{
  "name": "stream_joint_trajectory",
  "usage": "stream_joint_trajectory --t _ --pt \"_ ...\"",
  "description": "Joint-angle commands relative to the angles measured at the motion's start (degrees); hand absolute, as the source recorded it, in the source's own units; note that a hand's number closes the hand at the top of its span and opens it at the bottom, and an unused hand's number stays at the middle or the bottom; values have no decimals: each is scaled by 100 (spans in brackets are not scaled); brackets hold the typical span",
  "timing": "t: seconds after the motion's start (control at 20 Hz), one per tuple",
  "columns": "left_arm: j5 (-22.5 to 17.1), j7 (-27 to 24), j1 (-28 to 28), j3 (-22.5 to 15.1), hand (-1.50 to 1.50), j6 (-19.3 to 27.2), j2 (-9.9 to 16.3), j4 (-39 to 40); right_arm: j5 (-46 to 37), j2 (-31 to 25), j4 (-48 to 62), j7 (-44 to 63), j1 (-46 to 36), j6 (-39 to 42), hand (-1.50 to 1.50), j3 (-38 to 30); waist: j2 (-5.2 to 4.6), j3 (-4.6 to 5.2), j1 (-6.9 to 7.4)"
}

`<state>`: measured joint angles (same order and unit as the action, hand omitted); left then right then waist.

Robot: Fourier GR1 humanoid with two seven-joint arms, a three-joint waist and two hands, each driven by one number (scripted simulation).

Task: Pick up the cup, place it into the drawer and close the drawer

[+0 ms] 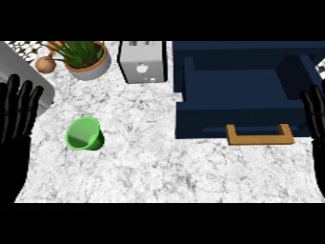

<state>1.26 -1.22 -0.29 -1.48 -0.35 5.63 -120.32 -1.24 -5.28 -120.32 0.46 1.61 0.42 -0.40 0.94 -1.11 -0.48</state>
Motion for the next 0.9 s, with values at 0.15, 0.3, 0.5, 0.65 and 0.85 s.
stream_joint_trajectory --t 0.15,0.3,0.5,0.65,0.85 --pt "543 270 -310 -31 -150 523 -250 31 -74 121 -48 201 -251 -30 -150 193 -91 111 50" --pt "-388 65 -513 398 -150 818 -543 987 648 187 -88 429 -179 371 -150 373 -119 119 -30" --pt "-264 -173 -639 -33 -150 1182 -555 1437 521 233 330 373 -503 267 -150 310 -100 112 39" --pt "-381 40 -800 -21 -150 1282 -557 1258 789 89 299 966 -867 239 -150 12 -95 112 49" --pt "-580 241 -1282 580 -150 998 -360 1616 572 202 258 495 -524 343 -150 213 -94 111 39"
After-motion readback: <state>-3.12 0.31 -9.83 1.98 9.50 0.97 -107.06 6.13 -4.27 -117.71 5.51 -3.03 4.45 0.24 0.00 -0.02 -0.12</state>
